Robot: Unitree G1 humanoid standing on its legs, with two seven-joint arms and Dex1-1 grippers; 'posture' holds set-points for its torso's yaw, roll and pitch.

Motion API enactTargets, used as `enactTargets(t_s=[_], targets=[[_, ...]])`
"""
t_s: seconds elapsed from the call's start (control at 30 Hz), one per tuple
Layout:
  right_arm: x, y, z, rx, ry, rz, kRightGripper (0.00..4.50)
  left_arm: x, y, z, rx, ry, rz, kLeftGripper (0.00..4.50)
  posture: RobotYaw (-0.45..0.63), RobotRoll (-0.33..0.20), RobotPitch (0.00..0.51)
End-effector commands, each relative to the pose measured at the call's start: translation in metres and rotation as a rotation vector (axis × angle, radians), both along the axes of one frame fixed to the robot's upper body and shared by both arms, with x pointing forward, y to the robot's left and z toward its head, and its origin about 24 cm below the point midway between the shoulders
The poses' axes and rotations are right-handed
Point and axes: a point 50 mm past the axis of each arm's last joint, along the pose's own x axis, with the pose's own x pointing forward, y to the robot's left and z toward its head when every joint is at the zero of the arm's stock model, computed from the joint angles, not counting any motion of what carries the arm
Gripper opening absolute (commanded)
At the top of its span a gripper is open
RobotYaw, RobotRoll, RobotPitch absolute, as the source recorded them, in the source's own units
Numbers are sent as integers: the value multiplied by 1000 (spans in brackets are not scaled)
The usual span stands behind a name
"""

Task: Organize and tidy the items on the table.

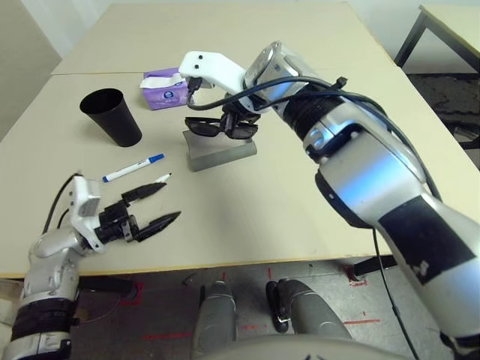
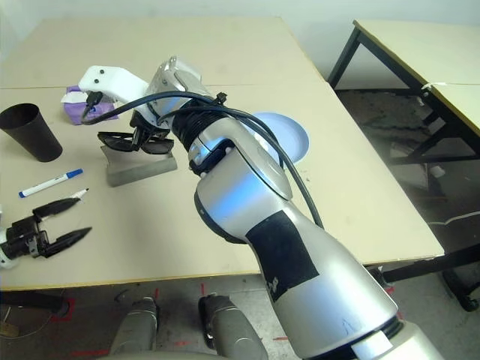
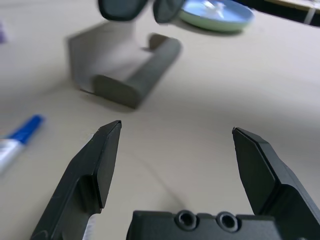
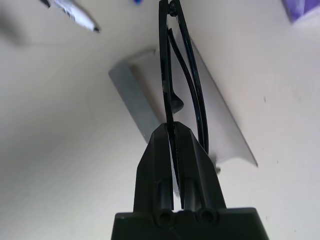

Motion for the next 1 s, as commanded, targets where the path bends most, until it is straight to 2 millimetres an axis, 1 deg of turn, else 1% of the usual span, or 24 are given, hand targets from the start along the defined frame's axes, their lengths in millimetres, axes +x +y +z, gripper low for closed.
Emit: enactTargets(t_s=[0.03, 0.2, 0.33, 0.43, 0.53, 0.67, 0.7, 0.87, 0.9, 1.0], targets=[[-2, 7, -7, 24, 6, 16, 11, -6, 2, 1, -4, 5, 34, 4500, 55, 0, 194], [-6, 12, -18, 19, 39, 47, 11, -10, 0, 0, -9, 1, 49, 4500, 71, 0, 202], [-6, 13, -24, 11, 32, 50, 11, -12, -1, 1, -10, -4, 61, 4500, 84, 0, 210], [-4, 15, -25, 54, 4, 26, 11, -14, -1, 2, -11, -7, 65, 4500, 91, 0, 215], [-3, 17, -27, 101, -27, 1, 768, -15, -2, 3, -13, -8, 68, 4500, 92, 0, 216], [0, 15, -32, 111, -36, -24, 2182, -15, -4, 2, -19, -6, 70, 4500, 81, 0, 214], [0, 13, -34, 106, -33, -24, 2601, -15, -4, 2, -19, -5, 69, 4500, 73, 0, 213], [3, 5, -39, 79, -22, -37, 4403, -8, -7, 1, -23, -8, 60, 4500, 54, 0, 203], [4, 3, -39, 76, -21, -41, 4485, -7, -8, 2, -24, -10, 56, 4500, 54, 0, 203], [9, -6, -41, 64, -22, -55, 4485, -3, -10, 2, -26, -16, 49, 4500, 47, 0, 195]])
